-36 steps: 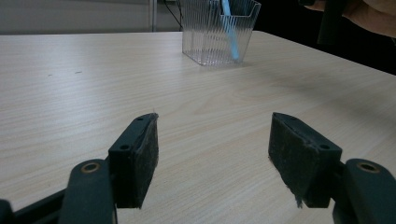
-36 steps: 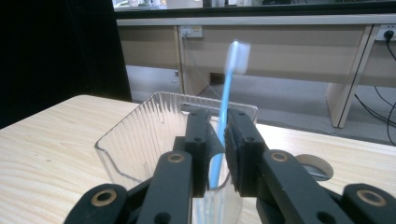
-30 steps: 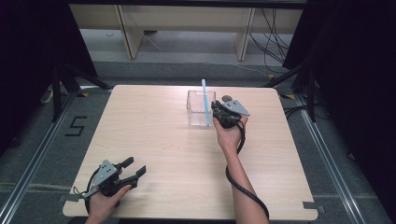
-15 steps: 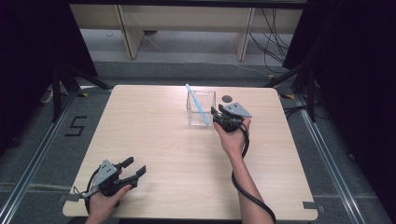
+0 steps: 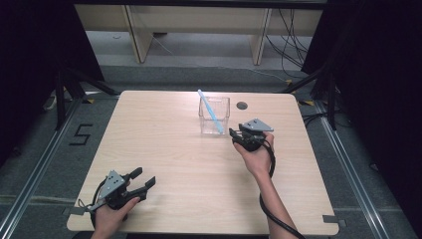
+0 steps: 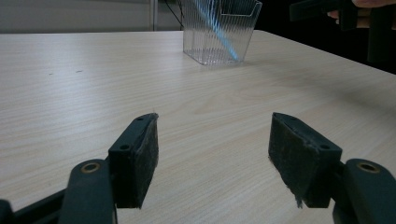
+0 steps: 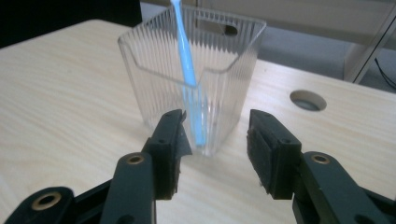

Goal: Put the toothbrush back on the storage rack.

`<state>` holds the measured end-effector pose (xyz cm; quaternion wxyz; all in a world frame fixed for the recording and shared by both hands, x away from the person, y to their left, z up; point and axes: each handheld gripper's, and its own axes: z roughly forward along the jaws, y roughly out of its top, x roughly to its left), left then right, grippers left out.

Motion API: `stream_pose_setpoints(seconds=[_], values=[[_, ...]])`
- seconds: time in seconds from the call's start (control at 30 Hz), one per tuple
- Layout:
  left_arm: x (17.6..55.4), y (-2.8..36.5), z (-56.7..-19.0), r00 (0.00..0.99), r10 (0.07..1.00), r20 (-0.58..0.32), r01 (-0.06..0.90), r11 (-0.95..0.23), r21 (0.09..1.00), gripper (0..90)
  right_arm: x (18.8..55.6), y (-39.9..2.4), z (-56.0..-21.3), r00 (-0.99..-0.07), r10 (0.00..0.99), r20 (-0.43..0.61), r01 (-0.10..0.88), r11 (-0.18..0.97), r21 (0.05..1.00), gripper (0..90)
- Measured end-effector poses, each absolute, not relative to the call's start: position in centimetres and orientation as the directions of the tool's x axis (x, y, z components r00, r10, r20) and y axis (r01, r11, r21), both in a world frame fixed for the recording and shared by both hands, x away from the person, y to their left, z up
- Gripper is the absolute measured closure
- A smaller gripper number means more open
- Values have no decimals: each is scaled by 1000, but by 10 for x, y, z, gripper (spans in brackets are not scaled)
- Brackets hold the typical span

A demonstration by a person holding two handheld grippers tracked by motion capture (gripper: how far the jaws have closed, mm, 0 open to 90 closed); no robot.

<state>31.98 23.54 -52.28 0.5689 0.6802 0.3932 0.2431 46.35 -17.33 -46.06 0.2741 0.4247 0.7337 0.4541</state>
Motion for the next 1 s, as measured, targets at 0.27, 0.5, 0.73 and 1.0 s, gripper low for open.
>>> stream_pose_setpoints(seconds=[0.27, 0.5, 0.73, 1.0], values=[[320, 235, -523, 570, 813, -118, 260, -42, 965, 328, 446, -186, -474, -512, 858, -43, 411, 289, 864, 539], [320, 236, -523, 570, 813, -118, 257, -41, 965, 328, 429, -195, -478, -520, 854, -26, 422, 283, 861, 535], [320, 236, -523, 568, 815, -118, 259, -40, 965, 328, 404, -205, -486, -512, 858, -35, 419, 285, 862, 534], [323, 234, -524, 588, 801, -111, 228, -32, 973, 329, 375, -209, -497, -505, 863, 30, 435, 225, 872, 525]])
